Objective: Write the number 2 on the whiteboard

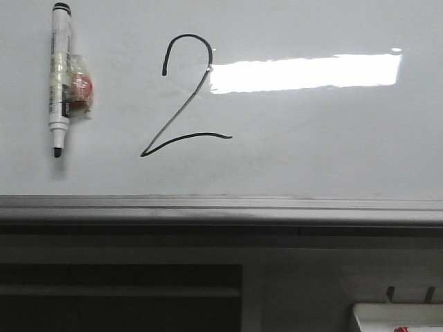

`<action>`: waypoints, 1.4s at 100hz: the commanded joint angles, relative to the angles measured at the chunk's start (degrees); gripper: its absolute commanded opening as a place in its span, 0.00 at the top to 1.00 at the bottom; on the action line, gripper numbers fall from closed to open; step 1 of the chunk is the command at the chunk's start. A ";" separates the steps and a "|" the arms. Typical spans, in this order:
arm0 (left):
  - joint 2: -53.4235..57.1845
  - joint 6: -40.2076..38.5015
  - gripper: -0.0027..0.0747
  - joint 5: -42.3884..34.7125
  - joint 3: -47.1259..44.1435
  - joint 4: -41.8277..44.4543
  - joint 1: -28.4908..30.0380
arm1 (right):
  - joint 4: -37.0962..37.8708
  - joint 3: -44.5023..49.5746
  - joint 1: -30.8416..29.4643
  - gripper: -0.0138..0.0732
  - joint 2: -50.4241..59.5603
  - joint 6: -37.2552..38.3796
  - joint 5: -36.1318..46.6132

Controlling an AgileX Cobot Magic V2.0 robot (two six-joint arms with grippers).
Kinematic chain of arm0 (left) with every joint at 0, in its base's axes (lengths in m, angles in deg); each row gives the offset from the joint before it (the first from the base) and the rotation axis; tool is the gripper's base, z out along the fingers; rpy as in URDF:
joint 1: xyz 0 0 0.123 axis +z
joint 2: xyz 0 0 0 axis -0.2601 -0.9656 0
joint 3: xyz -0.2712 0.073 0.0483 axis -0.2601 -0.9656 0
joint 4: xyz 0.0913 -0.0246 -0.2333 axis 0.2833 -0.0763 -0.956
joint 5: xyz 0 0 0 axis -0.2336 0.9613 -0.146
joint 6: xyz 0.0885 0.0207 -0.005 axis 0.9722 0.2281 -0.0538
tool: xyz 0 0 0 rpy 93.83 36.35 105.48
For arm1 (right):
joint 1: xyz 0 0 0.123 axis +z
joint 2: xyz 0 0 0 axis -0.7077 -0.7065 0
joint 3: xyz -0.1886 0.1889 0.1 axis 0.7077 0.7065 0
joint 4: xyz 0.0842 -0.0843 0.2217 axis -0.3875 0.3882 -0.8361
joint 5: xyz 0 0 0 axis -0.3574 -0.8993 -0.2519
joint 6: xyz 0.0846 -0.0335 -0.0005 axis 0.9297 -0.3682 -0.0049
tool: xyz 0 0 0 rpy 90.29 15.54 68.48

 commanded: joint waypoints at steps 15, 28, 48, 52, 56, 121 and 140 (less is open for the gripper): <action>-0.28 -0.43 0.99 -4.46 1.55 0.26 0.12 | -0.19 -1.46 -0.29 0.92 -0.13 -0.57 5.20; -0.28 -0.43 0.99 -4.46 1.55 0.26 0.12 | -0.19 -1.46 -0.29 0.92 -0.13 -0.57 5.20; -0.28 -0.43 0.99 -4.46 1.55 0.26 0.12 | -0.19 -1.46 -0.29 0.92 -0.13 -0.57 5.20; -0.28 -0.43 0.99 -4.46 1.55 0.26 0.12 | -0.19 -1.46 -0.29 0.92 -0.13 -0.57 5.20; -0.28 -0.43 0.99 -4.46 1.55 0.26 0.12 | -0.19 -1.46 -0.29 0.92 -0.13 -0.57 5.20; 10.89 -0.43 0.99 -2.21 -5.68 4.03 28.30 | -0.19 -1.46 -0.29 0.92 -0.13 -0.57 5.20; 17.63 0.88 0.99 6.02 -10.98 3.71 32.20 | -0.19 -1.46 -0.29 0.92 -0.13 -0.57 5.20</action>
